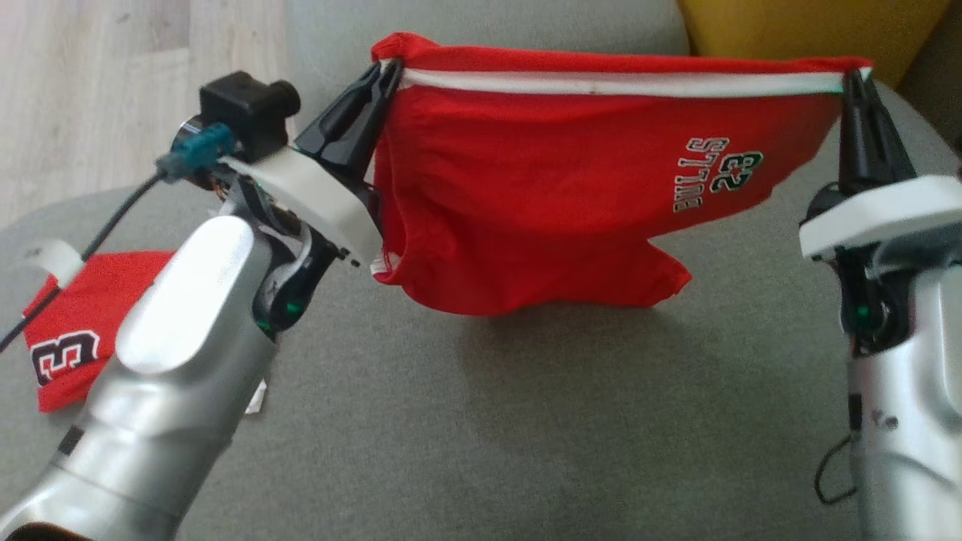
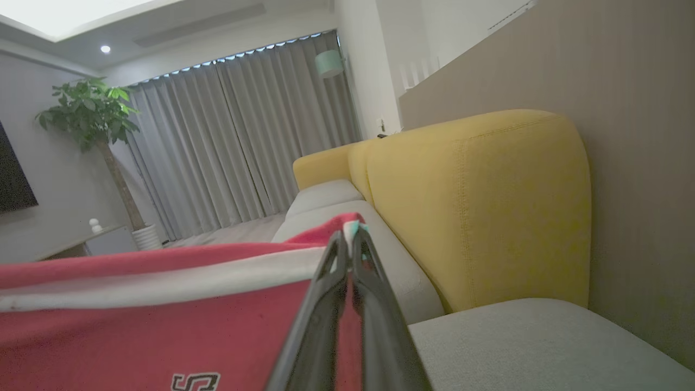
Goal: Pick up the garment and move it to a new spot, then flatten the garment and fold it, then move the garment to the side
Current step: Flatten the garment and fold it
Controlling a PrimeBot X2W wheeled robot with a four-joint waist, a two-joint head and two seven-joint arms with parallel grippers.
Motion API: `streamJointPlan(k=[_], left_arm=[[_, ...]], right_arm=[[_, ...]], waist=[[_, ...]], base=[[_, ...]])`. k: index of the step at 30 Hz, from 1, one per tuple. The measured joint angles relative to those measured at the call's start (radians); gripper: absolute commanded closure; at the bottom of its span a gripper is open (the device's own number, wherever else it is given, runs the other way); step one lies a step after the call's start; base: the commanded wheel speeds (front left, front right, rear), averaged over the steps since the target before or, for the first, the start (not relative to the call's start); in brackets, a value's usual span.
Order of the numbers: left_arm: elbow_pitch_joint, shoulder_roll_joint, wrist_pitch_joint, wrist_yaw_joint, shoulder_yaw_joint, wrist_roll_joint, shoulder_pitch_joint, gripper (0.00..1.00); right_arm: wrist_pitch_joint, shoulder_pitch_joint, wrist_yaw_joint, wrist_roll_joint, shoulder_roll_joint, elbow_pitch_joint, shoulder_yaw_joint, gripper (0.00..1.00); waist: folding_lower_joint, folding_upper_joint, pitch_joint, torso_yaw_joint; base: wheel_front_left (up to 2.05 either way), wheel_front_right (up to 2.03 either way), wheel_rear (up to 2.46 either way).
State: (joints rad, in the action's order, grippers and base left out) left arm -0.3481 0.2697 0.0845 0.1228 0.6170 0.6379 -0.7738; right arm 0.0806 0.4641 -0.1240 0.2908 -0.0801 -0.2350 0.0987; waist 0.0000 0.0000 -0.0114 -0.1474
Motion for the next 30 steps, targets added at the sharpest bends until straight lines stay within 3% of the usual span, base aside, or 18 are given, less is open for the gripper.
streamJointPlan(k=[4, 9, 14, 18, 23, 30], left_arm=[[-0.035, 0.002, 0.035, 0.0, -0.008, 0.03, -0.043, 1.0], [-0.147, 0.011, 0.045, 0.001, -0.03, 0.009, -0.264, 1.0], [-0.276, 0.012, -0.033, 0.001, -0.073, -0.033, -0.513, 1.0], [-0.358, 0.001, -0.13, 0.002, -0.092, -0.056, -0.668, 1.0], [-0.458, -0.033, -0.222, 0.01, -0.06, -0.055, -0.685, 1.0], [-0.429, -0.044, -0.235, 0.009, 0.16, 0.074, -0.409, 1.0]], right_arm=[[0.014, 0.095, 0.0, -0.014, -0.016, -0.069, -0.03, 1.0], [0.001, 0.373, 0.0, -0.012, -0.03, -0.236, -0.064, 1.0], [-0.133, 0.694, 0.0, -0.058, -0.028, -0.427, -0.08, 1.0], [-0.241, 0.86, 0.0, -0.11, -0.018, -0.575, -0.064, 1.0], [-0.288, 0.862, 0.0, -0.146, -0.006, -0.76, -0.089, 1.0], [-0.209, 0.72, 0.0, -0.148, -0.063, -0.962, -0.218, 1.0]], waist=[[0.0, 0.0, 0.047, -0.003], [0.0003, 0.0, 0.146, -0.014], [0.0004, 0.0, 0.254, -0.034], [0.0005, 0.0, 0.328, -0.057], [0.0006, -0.0001, 0.39, -0.083], [-0.0001, 0.0, 0.379, -0.064]], base=[[0.0, 0.0, 0.0], [0.0, 0.0, 0.0], [0.0, 0.0, 0.0], [0.0, 0.0, 0.0], [0.0, 0.0, 0.0], [0.0, 0.0, 0.0]])
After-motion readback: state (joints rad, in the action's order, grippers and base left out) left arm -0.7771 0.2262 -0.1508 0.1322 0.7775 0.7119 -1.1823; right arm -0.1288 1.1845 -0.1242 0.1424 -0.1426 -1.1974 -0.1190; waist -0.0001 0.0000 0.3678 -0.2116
